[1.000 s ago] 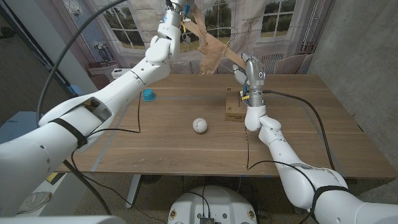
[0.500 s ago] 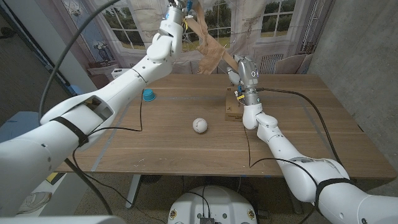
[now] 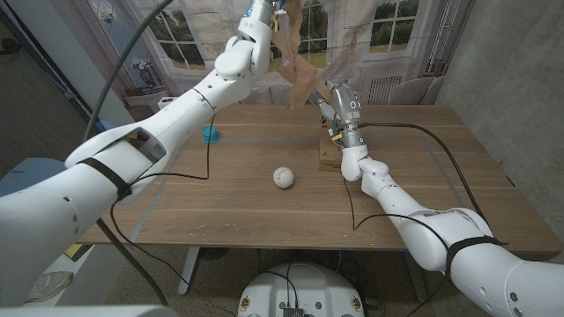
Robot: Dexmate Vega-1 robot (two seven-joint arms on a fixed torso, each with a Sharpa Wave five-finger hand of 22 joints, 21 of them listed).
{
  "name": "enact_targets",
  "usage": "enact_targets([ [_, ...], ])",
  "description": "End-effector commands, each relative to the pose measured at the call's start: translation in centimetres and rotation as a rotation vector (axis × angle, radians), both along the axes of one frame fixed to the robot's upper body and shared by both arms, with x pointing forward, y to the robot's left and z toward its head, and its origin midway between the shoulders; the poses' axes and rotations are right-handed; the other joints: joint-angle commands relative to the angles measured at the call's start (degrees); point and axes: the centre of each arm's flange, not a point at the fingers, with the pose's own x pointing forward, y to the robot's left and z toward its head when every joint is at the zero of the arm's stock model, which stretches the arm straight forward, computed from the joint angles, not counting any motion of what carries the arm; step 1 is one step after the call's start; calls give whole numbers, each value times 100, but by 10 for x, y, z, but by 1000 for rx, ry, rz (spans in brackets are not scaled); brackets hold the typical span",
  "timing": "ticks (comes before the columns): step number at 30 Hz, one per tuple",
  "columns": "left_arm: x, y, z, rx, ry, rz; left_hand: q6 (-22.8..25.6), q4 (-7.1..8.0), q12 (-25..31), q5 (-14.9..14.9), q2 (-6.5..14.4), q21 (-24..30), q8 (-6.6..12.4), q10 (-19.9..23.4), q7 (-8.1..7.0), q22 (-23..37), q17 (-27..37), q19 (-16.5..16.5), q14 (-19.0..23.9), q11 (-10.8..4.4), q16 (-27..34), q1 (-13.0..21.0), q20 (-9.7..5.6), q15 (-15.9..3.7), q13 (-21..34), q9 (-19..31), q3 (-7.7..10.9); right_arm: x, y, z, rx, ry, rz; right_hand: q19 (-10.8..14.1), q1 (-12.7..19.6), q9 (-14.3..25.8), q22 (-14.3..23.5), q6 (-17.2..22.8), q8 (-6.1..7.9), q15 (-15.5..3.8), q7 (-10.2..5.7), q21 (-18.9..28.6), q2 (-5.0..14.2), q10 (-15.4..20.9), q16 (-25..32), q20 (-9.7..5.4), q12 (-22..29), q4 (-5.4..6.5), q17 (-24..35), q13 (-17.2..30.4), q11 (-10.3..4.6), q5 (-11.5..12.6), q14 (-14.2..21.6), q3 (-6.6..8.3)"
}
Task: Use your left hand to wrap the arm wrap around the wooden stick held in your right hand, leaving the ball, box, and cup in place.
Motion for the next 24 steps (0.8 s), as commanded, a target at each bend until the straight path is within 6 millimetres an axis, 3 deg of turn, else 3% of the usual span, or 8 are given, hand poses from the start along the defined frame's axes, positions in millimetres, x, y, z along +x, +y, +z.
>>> enact_targets([
  [1,0,-24,15,40,2,-8,807,385,30,26,985,17,29,41,695,32,1,159,1099,-6,27,903,-1036,-1478,17,16,600,2,2,-2,-21,7,-3,-25,-622,16,2,11,40,-362,-40,-36,692,-19,58,-529,30,12,3477,14,-28,46,30,48],
  [14,-39,-56,25,104,-45,-124,819,387,18,26,988,16,21,46,690,31,7,163,1095,-8,13,906,-1035,-1488,23,24,594,20,-4,-1,1,71,-62,-30,-627,6,3,3,55,-362,-51,-36,694,-31,59,-524,5,14,3477,-14,-58,47,30,45],
  [24,-56,-65,13,152,9,-243,812,392,10,27,989,11,15,61,693,30,27,161,1087,-4,8,902,-1036,-1497,18,41,588,27,-6,2,-1,96,-94,-38,-628,-17,5,5,67,-361,-44,-34,697,-49,59,-524,29,13,3478,38,-43,47,23,46],
])
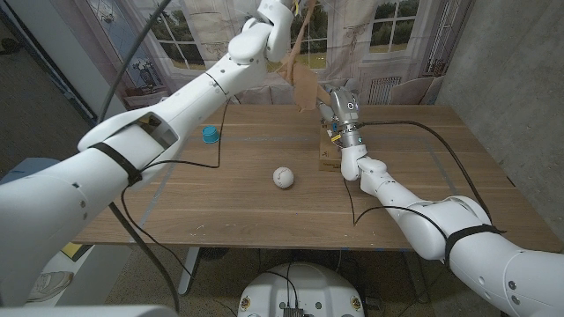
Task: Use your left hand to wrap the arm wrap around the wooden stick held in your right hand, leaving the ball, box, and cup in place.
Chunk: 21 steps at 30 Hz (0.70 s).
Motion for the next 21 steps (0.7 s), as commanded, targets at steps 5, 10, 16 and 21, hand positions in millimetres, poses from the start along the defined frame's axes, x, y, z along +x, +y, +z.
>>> enact_targets([
  [5,-21,-15,-9,66,18,-70,813,388,39,36,983,16,15,49,681,28,36,162,1080,-3,35,905,-1036,-1485,31,38,587,3,0,3,-14,2,-23,-47,-258,-4,5,-7,42,-300,23,-35,267,-12,-11,-522,40,2,13,57,-5,48,-40,35],
  [10,-12,-9,-6,40,24,-19,804,391,37,36,988,16,10,50,675,29,35,162,1087,-2,30,904,-1039,-1485,35,45,585,-9,2,1,-26,-40,2,-51,-258,3,5,-21,54,-300,20,-36,266,15,-10,-530,-14,0,14,-42,6,48,-41,35],
  [16,2,4,-3,-6,44,71,815,384,34,37,989,14,7,59,682,28,30,163,1101,-8,26,915,-1038,-1479,33,44,586,-18,2,-1,-27,-72,24,-57,-261,-30,4,-12,54,-300,1,-36,264,7,-10,-531,6,0,13,11,9,48,-43,31],
  [21,10,18,-4,-37,83,134,808,389,35,35,983,13,2,54,682,29,38,164,1095,0,24,906,-1035,-1476,46,50,579,-23,-1,-2,-21,-85,27,-39,-263,-25,4,-17,76,-301,21,-29,266,28,-9,-529,4,0,13,1,9,48,-42,30],
])
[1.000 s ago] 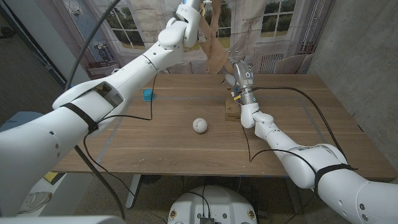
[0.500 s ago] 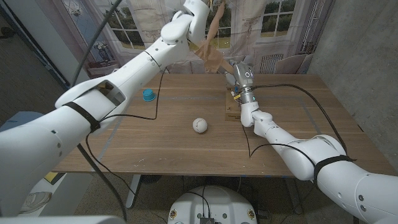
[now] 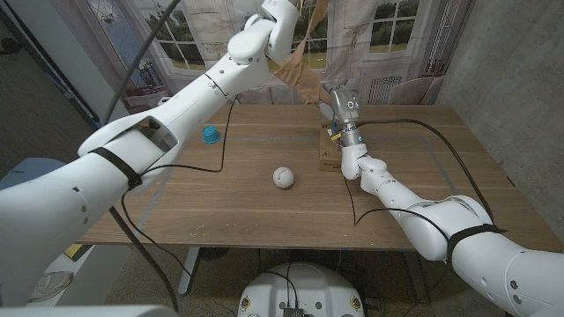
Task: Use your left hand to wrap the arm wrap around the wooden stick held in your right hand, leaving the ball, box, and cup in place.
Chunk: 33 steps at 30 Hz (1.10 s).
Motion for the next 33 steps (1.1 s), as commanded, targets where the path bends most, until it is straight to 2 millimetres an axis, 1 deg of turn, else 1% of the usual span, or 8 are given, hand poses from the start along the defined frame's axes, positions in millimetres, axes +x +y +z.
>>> enact_targets([
  [1,20,27,1,-68,60,148,809,390,16,27,991,13,23,57,690,29,27,164,1099,-1,4,908,-1036,-1477,38,23,583,-16,-4,-3,8,-53,21,-48,-262,1,3,-22,32,-312,19,-32,265,25,-9,-525,0,1,13,0,-3,48,-9,31],
  [7,21,39,-1,-90,93,192,806,389,11,27,993,13,17,55,688,30,22,165,1107,4,-1,911,-1035,-1485,43,28,581,-18,-8,-4,6,-61,16,-54,-264,8,4,-33,53,-312,13,-33,267,17,-10,-532,-2,1,13,7,3,48,-11,31],
  [8,20,41,-1,-94,96,195,807,386,11,27,992,13,19,55,686,30,17,165,1110,1,-4,916,-1036,-1483,45,31,582,-17,-9,-4,1,-60,7,-50,-264,-3,4,-21,52,-313,15,-31,267,12,-10,-529,14,1,13,33,27,48,-11,30],
  [17,-4,42,3,-86,113,263,816,390,-3,22,996,11,16,45,677,30,20,168,1112,-1,-8,916,-1041,-1494,57,41,576,-8,-19,-9,10,-27,-28,-51,-265,-36,3,-14,58,-313,32,-31,267,21,-10,-530,-15,0,12,-7,11,49,-13,31],
  [23,-14,43,11,-72,158,367,822,391,-12,16,992,7,14,51,666,29,23,169,1103,-9,-15,917,-1041,-1493,58,47,568,-8,-23,-13,18,-22,-36,-47,-265,-22,3,-24,81,-313,17,-30,267,15,-10,-533,-14,-1,13,9,13,50,-13,31],
  [26,-20,46,20,-68,191,467,825,391,-17,12,991,4,9,50,658,28,28,167,1100,-22,-14,918,-1041,-1487,60,43,562,-8,-26,-15,32,-18,-31,-51,-264,-31,3,-33,79,-313,15,-31,268,16,-10,-533,-14,-2,13,13,5,50,-13,32],
  [30,-18,54,26,-85,236,528,822,392,-23,6,1002,-5,8,49,650,26,36,157,1089,-24,-17,924,-1037,-1483,67,51,559,-14,-28,-16,44,-34,-11,-52,-266,-43,4,-20,86,-315,15,-30,267,-8,-10,-534,28,-1,12,84,-8,50,-10,31],
  [33,-10,63,27,-107,276,538,826,391,-27,3,1005,-12,10,46,648,24,30,150,1073,-25,-29,930,-1037,-1484,73,56,555,-22,-26,-15,42,-58,16,-45,-265,-49,4,-22,92,-314,12,-26,268,19,-9,-532,-15,-3,13,3,8,50,-8,31],
])
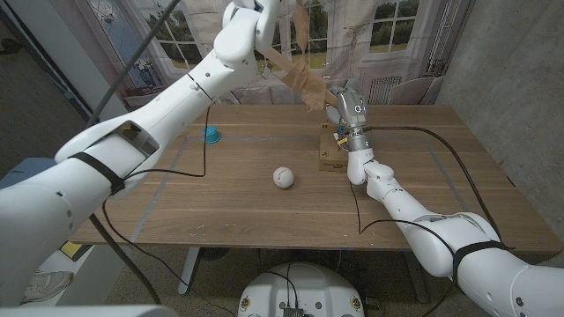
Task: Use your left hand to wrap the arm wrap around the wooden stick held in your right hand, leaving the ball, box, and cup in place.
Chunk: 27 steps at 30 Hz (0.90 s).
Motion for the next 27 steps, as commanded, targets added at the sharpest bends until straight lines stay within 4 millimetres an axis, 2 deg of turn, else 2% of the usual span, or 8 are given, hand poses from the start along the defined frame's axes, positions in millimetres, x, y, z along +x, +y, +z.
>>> enact_targets([
  [1,-11,20,19,-43,101,150,821,394,2,12,1012,8,18,38,649,21,12,149,1037,-39,20,929,-1035,-1478,26,53,554,-16,-2,-1,14,-44,53,-26,-245,-2,4,-5,22,-314,-1,-28,280,21,-9,-558,-15,0,12,-49,12,50,-9,33],
  [9,9,32,13,-71,175,149,830,388,-7,2,1009,-1,12,49,645,20,-8,141,1061,-40,16,941,-1031,-1478,27,47,535,-47,16,8,-63,-146,101,-22,-248,0,3,-14,36,-314,-16,-29,274,22,-10,-563,-3,1,12,-27,5,49,-6,31],
  [13,15,37,9,-81,205,154,831,392,-11,0,1016,-3,14,49,654,20,-14,141,1059,-31,11,943,-1032,-1480,32,53,530,-53,18,14,-74,-173,95,-29,-249,16,2,-26,51,-314,-21,-32,274,21,-11,-566,5,2,13,-16,14,50,-11,32],
  [18,19,45,5,-91,249,166,844,383,-23,-2,1014,-5,13,48,665,20,-6,143,1060,-16,15,962,-1030,-1468,27,51,522,-46,12,21,-65,-173,33,-23,-253,-11,1,-17,49,-314,-34,-34,273,17,-12,-575,-6,5,12,-30,7,51,-16,30],
  [27,12,60,-1,-114,298,200,829,389,-31,-6,1022,-8,11,53,667,21,-22,146,1078,-16,10,969,-1030,-1469,41,70,509,-18,1,25,-34,-108,-67,-35,-257,0,1,-33,77,-314,-39,-41,274,-16,-13,-571,25,7,13,27,-16,53,-26,31],
])
